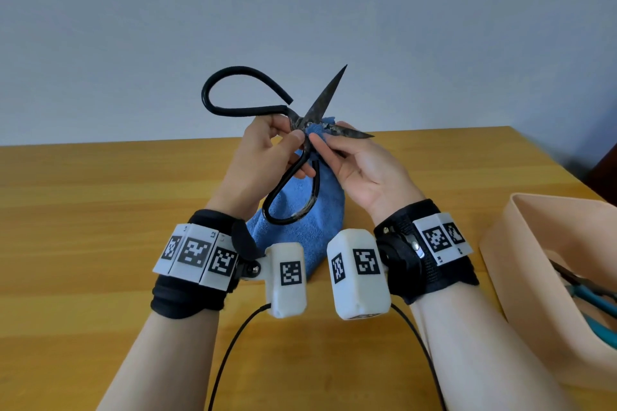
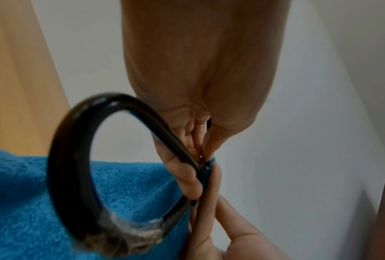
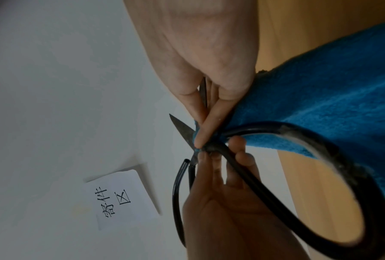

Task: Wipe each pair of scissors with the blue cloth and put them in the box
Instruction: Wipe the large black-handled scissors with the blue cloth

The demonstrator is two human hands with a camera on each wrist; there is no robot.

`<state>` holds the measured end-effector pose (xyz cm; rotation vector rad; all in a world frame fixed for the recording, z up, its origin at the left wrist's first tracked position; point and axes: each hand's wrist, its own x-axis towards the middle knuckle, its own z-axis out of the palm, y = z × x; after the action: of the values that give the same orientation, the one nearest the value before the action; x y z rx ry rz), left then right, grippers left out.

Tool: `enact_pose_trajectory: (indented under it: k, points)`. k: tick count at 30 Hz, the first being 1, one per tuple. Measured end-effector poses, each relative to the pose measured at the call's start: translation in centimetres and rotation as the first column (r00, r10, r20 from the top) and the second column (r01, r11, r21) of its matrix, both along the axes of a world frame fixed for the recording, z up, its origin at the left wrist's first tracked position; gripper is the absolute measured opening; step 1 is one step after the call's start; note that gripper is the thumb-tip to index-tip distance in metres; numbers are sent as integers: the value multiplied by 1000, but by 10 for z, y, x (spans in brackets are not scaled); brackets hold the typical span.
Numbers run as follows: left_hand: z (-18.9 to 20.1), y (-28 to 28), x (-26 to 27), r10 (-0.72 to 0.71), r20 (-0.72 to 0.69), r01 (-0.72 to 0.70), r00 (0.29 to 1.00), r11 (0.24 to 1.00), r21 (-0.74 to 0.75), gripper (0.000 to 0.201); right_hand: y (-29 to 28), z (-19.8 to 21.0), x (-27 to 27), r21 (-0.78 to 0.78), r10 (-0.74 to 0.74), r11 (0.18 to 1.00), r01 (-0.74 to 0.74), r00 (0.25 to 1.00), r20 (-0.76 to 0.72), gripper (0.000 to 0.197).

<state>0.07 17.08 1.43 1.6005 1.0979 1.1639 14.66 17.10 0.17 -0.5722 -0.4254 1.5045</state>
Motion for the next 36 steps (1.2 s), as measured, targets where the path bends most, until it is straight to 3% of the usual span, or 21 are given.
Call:
enact_pose_trajectory:
  k: [16, 23, 28, 36]
  points:
    - [2, -1, -1, -8, 15, 8, 1000, 1000, -4, 10, 1, -5, 2, -23, -74, 997, 74, 997, -1, 8]
    - [-1, 2, -3, 4, -5, -4, 1000, 1000, -5, 12, 3, -6, 1, -46, -150, 988, 146, 985, -83, 27]
    - [0, 1, -1, -2, 10, 2, 1000, 1000, -8, 13, 1, -4, 4, -54, -131, 990, 127, 989, -65, 13]
    - [-2, 3, -2, 21, 8, -22, 1000, 1000, 16, 11, 5, -8, 6, -53, -163, 986, 158, 979, -123, 54]
